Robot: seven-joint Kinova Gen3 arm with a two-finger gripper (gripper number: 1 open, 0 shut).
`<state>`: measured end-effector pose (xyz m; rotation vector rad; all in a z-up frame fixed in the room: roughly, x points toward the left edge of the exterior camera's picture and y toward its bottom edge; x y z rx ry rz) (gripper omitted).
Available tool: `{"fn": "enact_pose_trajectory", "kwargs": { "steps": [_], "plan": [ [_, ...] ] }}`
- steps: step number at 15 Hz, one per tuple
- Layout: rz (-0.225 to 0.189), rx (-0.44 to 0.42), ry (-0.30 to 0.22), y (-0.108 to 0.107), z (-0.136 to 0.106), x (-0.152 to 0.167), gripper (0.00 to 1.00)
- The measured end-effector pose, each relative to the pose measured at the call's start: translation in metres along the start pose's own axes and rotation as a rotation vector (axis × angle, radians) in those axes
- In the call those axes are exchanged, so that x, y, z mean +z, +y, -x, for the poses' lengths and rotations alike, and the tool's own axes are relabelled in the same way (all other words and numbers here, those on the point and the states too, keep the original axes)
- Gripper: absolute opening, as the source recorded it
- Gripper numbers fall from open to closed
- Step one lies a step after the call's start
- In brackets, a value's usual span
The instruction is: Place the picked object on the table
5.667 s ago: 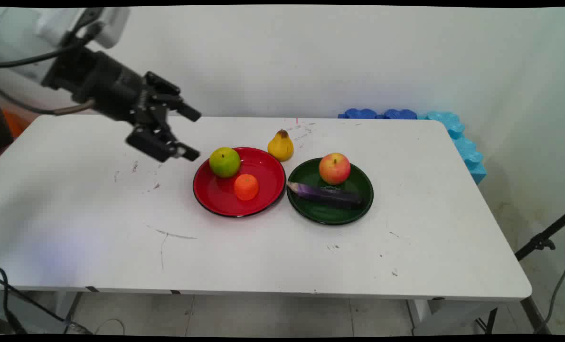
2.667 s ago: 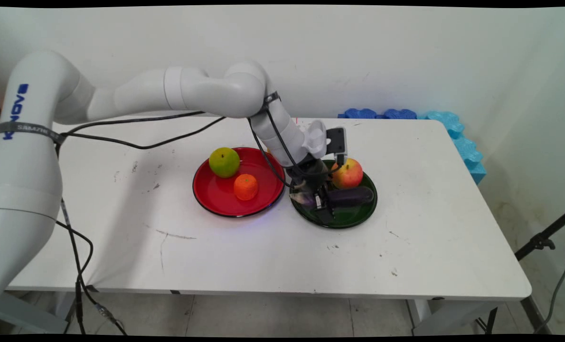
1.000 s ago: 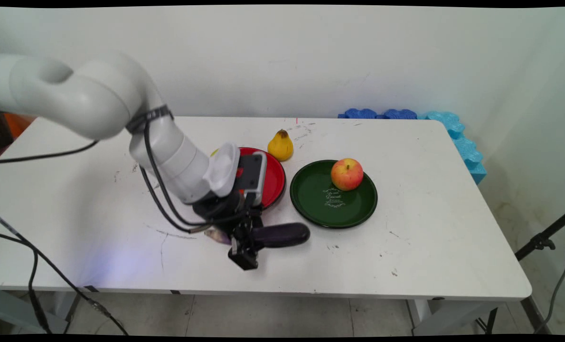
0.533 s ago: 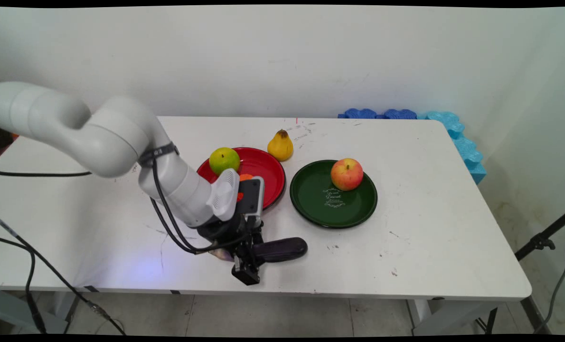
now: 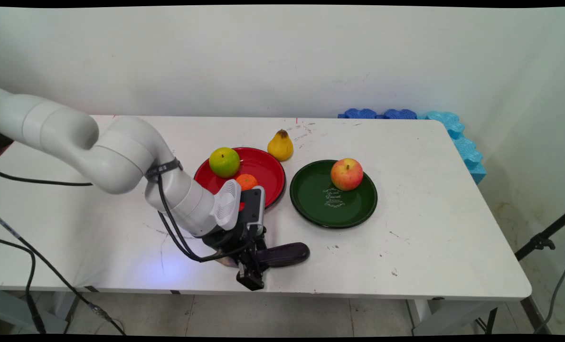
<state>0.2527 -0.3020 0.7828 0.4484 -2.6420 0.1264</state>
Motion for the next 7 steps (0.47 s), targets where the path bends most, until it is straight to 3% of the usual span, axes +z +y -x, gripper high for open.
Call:
{"fn": "enact_pose_trajectory", "kwargs": {
  "steps": [1,2,7],
  "plan": [
    [-0.001,0.0,0.005,0.0,0.001,0.001,0.0],
    [-0.002,-0.001,0.011,0.001,0.002,0.002,1.0],
    [0.0,-0.014,0.052,0.004,-0.001,-0.009,1.0]
  ]
}}
